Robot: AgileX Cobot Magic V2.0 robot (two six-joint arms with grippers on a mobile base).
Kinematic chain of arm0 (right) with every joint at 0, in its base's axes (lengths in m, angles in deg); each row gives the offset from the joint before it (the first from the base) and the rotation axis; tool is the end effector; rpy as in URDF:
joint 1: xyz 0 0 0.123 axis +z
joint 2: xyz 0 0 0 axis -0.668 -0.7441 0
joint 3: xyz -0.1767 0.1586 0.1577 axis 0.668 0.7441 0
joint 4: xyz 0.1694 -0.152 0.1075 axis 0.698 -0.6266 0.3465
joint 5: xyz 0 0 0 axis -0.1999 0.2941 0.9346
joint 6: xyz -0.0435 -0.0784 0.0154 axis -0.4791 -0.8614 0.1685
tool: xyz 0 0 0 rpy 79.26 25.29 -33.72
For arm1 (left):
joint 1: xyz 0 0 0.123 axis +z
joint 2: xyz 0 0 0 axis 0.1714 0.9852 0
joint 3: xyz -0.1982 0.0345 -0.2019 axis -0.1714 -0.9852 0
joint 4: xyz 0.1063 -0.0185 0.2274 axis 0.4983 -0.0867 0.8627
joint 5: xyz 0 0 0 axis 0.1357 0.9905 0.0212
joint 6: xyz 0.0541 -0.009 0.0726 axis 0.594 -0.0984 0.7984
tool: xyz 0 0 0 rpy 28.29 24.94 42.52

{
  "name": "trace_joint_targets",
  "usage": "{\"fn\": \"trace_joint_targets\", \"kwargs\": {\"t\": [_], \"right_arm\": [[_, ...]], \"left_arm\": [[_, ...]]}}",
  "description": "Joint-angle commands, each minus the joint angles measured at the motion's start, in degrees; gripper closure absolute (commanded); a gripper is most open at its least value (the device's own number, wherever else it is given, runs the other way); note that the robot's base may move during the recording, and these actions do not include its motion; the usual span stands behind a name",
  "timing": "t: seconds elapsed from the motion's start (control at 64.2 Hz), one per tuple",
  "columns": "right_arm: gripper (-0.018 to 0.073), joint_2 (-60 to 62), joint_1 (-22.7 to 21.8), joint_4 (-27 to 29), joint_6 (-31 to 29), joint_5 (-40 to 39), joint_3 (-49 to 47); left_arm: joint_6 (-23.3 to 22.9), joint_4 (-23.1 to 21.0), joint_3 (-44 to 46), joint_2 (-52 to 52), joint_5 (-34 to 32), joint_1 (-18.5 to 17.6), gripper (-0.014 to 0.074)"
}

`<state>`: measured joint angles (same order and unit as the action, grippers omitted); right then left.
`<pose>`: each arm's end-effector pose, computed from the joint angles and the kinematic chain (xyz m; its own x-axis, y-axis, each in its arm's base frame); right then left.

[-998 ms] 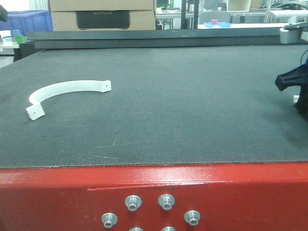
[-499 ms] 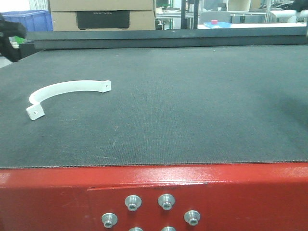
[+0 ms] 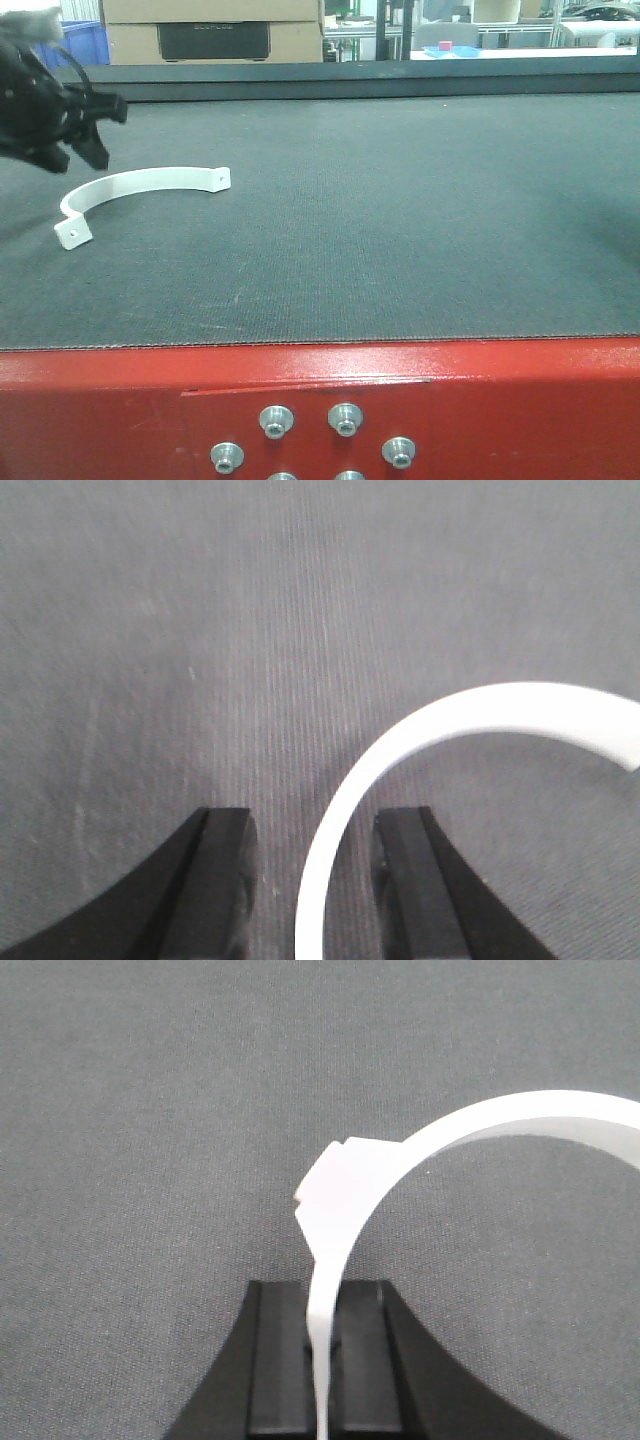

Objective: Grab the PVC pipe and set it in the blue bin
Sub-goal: 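Lower the left gripper onto the other white curved pipe piece and grasp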

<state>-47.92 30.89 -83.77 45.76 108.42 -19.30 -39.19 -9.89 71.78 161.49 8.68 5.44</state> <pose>0.2718 -0.0517 0.3293 -0.6482 0.1737 -0.7414 0.2123 0.9763 0.0431 0.4170 -0.0355 0.2069 -0.7128 0.0048 -0.7014 0.0655 0.9961 -0.0598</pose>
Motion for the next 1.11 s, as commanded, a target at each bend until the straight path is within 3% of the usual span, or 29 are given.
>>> {"fn": "trace_joint_targets", "kwargs": {"t": [0.0, 0.795, 0.889, 1.029, 1.091], "right_arm": [[0.0727, 0.8, -0.1, -0.1, -0.2, -0.9, -0.2], [0.0727, 0.8, -0.1, -0.1, -0.2, -3.9, -0.2], [0.0727, 0.8, -0.1, -0.1, -0.2, -4.5, -0.2], [0.0727, 0.8, -0.1, -0.1, -0.2, -4.6, -0.2], [0.0727, 0.8, -0.1, -0.1, -0.2, -4.6, -0.2]], "left_arm": [[-0.1, -0.4, 0.5, 0.4, 0.4, -0.3, 0.0381], [-0.1, -0.6, 0.5, 5.0, 0.4, -0.3, 0.0388], [-0.1, -0.7, 0.5, 5.2, 0.4, -0.3, 0.0445], [-0.1, -0.7, 0.5, 5.2, 0.1, -0.3, 0.0697], [-0.1, -0.7, 0.5, 5.2, 0.1, -0.3, 0.0707]]}}
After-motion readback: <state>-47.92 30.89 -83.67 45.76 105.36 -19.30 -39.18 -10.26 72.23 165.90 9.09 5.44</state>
